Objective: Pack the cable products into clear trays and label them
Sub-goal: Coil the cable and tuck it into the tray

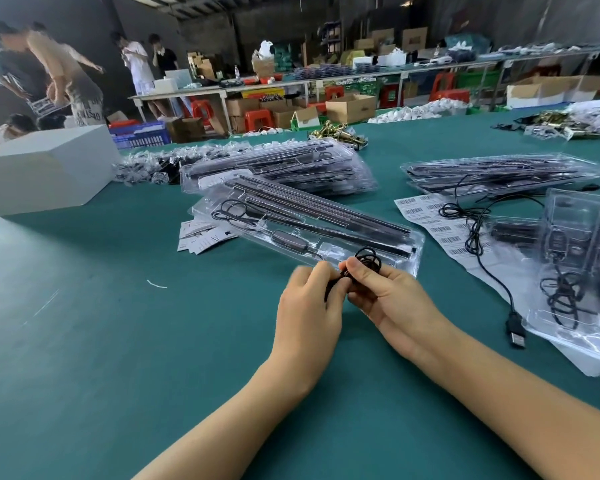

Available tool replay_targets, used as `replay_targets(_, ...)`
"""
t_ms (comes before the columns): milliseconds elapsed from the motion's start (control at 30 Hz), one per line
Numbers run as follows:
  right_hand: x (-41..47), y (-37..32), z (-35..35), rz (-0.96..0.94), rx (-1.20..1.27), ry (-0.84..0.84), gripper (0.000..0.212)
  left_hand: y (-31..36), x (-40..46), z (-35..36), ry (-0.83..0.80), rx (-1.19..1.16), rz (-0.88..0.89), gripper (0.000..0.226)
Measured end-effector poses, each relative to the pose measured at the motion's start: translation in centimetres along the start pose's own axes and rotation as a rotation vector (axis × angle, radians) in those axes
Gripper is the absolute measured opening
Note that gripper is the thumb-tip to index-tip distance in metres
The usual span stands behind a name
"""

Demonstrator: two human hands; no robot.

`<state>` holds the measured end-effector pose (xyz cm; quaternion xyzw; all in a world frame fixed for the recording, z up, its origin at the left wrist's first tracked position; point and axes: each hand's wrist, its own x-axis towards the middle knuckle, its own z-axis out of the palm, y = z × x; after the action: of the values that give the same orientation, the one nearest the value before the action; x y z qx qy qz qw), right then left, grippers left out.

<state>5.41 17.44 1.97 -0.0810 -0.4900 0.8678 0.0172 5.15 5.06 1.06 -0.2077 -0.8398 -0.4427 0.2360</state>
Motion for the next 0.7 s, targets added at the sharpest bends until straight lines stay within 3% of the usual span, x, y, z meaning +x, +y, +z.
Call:
replay_targets(133, 0.1, -0.1, -0.2, -0.009, 0.057, 0.012, 0.014, -0.7, 0.4, -0.4, 0.119, 0.277, 0.154, 0.013)
replay_targets(300, 0.0, -0.3, -0.4, -0.004, 0.017, -0.013, 0.013, -1.2, 0.8, -0.7, -0.14, -0.019, -0.032, 0.024)
replay_targets(467, 0.1, -1.1, -0.5, 0.012, -0.026, 0.021, 0.021, -1.8, 1.2, -1.2, -0.262, -0.173, -0.134, 0.028)
replay_targets(600, 0.1, -1.8, -0.8, 0.07, -0.105, 0.0, 0.004, -1.9, 1.3, -1.3, -0.258, -0.097, -0.044, 0.024)
replay_targets(700, 0.0, -2.4, -0.9, 0.08, -0.207, 0.001, 0.003, -1.9, 1.3, -1.0, -0.271, -0.015, 0.062, 0.022)
